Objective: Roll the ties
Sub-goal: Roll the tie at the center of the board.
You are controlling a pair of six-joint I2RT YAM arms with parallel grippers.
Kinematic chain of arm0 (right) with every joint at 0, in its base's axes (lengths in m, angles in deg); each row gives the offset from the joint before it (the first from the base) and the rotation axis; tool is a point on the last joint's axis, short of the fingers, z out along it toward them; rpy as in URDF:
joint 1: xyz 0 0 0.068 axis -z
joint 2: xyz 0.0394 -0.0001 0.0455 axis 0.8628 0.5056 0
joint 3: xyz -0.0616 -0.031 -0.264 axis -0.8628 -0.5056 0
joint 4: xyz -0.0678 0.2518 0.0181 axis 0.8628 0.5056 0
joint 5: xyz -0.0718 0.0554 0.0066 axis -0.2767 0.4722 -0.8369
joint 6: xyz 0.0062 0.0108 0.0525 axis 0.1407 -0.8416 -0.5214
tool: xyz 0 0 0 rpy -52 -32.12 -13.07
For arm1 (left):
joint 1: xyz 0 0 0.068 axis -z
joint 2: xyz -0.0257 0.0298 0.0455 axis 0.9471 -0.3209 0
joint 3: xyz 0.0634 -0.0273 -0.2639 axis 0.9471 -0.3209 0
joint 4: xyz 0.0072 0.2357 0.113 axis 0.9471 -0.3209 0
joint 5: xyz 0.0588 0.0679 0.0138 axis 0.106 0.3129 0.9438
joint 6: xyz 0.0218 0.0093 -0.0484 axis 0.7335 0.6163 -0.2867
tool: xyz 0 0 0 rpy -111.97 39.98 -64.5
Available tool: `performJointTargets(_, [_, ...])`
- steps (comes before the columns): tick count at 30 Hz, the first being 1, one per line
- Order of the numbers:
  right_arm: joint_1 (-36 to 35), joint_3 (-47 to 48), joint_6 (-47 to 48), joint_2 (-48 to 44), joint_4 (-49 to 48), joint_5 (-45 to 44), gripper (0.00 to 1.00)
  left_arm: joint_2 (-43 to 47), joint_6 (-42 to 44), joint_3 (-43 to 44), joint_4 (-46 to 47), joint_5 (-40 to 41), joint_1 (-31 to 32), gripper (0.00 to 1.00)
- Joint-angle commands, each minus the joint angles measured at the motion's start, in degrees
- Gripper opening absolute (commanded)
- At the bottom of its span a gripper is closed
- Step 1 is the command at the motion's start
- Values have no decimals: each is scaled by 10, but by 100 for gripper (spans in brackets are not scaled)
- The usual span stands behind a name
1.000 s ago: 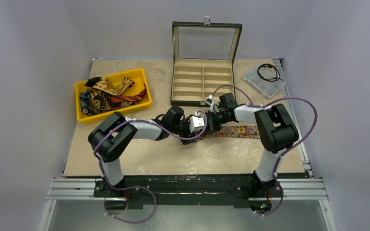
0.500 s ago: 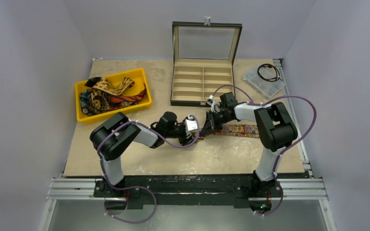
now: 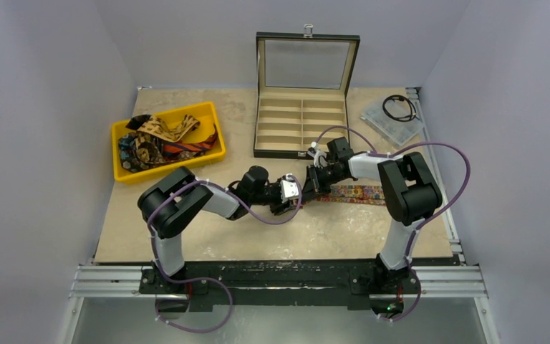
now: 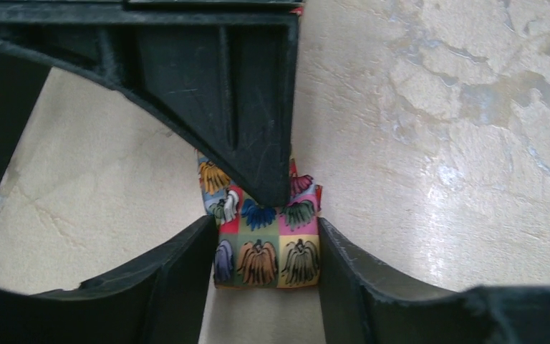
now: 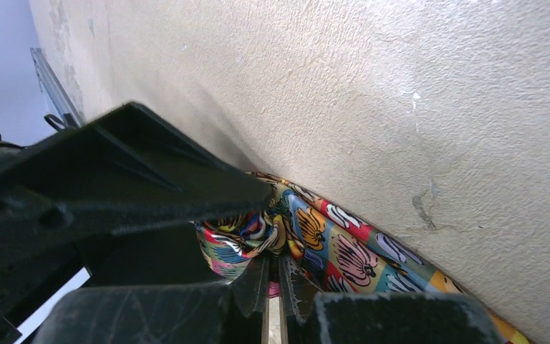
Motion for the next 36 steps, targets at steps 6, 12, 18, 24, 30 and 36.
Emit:
performJointTargets(6, [-4, -5, 27, 8, 23, -46, 0, 4, 42, 10, -46, 13, 13, 32])
performJointTargets(12, [-5, 18, 36, -33, 34, -12, 12, 24, 33, 4, -126, -19, 10, 7])
performJointTargets(18, [11, 51, 38, -81, 70, 10, 21, 28, 34, -1, -170, -46, 4, 3])
performJointTargets(24, [16, 30, 50, -54, 94, -60, 20, 32, 44, 15, -209, -58, -4, 3])
performJointTargets(30, [15, 18, 57, -15, 88, -108, 18, 35, 28, 26, -228, -62, -18, 5])
performJointTargets(36, [15, 25, 66, 17, 98, -150, 16, 85, -16, 26, -209, -64, -37, 7])
